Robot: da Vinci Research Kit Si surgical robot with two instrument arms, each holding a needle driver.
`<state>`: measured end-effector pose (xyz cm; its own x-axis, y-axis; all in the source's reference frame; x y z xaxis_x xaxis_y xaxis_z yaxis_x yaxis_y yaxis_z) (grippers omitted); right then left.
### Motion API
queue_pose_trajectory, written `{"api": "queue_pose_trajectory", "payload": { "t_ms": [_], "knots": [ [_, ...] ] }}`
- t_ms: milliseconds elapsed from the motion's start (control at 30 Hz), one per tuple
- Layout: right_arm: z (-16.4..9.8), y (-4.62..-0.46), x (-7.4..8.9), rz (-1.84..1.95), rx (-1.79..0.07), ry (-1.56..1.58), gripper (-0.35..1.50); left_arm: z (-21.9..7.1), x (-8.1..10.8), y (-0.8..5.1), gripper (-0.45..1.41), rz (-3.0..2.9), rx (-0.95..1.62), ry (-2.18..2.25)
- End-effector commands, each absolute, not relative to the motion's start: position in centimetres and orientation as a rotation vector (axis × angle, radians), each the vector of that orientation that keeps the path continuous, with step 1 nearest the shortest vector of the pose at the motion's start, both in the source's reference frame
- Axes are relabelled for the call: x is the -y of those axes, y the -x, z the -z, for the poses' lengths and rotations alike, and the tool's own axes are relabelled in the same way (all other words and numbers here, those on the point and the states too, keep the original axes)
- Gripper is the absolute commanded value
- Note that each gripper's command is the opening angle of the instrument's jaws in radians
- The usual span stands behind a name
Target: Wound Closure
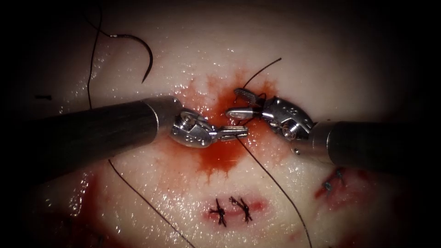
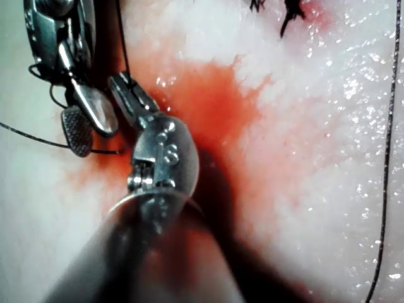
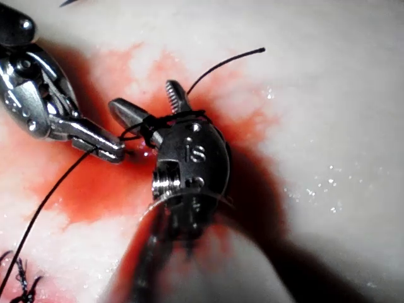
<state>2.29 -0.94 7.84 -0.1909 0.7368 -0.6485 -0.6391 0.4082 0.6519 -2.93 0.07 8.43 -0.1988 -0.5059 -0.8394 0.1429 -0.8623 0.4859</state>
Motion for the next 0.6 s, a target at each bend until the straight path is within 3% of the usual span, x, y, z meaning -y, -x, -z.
{"api": "queue_pose_trajectory", "payload": {
  "t_ms": [33,600],
  "knots": [
    [-7.94,-2.28,0.95,-1.269,-1.265,-0.096,1.33,-8.48,-0.15,3.0,-0.45,2.111,0.415,-1.656],
    [-8.08,-1.9,0.85,-1.519,-1.313,-0.221,1.3,-8.54,-0.43,3.22,-0.45,2.126,0.415,-1.668]
  ]
}}
